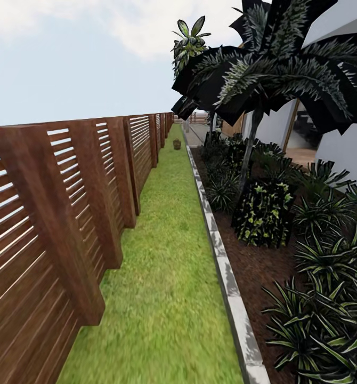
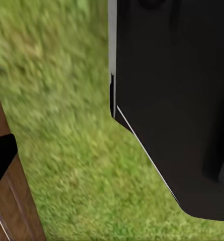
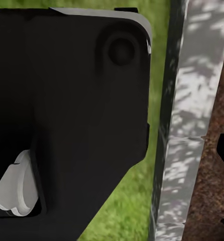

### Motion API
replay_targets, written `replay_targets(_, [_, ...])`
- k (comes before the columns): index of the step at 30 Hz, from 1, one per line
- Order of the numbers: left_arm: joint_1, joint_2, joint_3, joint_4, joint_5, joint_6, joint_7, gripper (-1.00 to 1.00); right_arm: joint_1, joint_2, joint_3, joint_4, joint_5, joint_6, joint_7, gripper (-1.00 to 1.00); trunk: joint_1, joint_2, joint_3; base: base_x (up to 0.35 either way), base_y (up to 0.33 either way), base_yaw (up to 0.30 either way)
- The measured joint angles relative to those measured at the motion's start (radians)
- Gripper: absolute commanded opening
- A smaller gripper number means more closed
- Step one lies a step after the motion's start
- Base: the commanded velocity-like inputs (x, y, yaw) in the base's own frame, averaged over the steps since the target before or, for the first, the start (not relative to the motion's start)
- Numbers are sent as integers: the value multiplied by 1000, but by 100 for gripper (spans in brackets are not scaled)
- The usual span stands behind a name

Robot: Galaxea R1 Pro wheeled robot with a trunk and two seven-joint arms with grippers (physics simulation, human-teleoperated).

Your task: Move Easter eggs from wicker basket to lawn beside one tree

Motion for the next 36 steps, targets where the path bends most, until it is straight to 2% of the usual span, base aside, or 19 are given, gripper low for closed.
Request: replay_targets(36, [0,0,0,0,0,0,0,100,0,0,0,-14,7,-3,0,100,0,0,0,323,7,0])
